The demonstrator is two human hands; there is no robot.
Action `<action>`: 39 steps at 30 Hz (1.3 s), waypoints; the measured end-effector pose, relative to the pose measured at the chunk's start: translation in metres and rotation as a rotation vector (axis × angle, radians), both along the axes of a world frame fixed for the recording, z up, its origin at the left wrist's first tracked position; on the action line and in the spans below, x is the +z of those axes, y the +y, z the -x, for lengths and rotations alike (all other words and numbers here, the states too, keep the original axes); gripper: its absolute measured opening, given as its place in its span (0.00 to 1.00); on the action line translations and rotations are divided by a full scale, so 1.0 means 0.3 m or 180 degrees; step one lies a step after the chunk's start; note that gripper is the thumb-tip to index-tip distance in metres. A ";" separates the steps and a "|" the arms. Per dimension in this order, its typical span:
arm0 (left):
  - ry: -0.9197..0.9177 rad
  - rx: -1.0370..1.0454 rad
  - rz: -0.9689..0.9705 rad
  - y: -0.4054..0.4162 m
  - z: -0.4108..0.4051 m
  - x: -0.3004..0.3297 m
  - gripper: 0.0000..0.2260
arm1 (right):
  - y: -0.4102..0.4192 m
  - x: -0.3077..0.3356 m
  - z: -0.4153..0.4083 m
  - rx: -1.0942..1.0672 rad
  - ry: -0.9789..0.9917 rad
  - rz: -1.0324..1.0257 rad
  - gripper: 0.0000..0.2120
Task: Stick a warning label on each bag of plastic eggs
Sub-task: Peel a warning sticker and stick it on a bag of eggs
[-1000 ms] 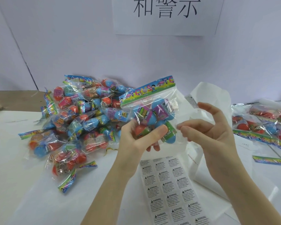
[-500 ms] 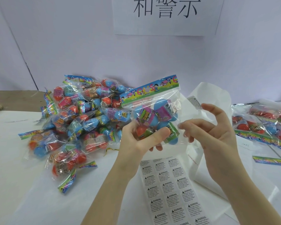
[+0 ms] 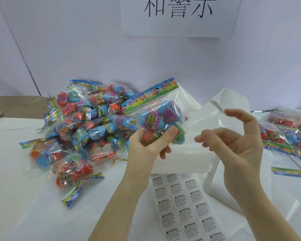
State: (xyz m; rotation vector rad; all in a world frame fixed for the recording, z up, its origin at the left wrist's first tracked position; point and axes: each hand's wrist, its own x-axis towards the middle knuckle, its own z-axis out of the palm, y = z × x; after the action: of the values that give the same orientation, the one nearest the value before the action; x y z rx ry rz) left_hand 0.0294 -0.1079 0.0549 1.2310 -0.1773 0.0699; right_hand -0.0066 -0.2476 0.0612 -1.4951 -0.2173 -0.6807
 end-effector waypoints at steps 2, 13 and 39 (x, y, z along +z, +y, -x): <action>0.0122 -0.0094 0.0134 0.005 -0.002 0.004 0.12 | -0.010 -0.004 -0.004 0.0042 -0.0037 -0.0154 0.17; 0.0224 -0.0104 0.0076 0.011 -0.010 0.000 0.08 | -0.021 -0.004 -0.010 0.0114 -0.0186 0.0041 0.06; 0.0030 -0.0094 -0.0221 0.005 -0.002 -0.005 0.02 | 0.002 -0.005 -0.010 0.0307 0.0493 0.0632 0.07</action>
State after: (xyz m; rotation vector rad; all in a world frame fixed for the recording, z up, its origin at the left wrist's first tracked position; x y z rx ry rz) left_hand 0.0300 -0.1064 0.0533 1.2975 -0.1911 0.0325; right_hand -0.0037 -0.2470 0.0598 -1.7077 -0.2420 -0.4739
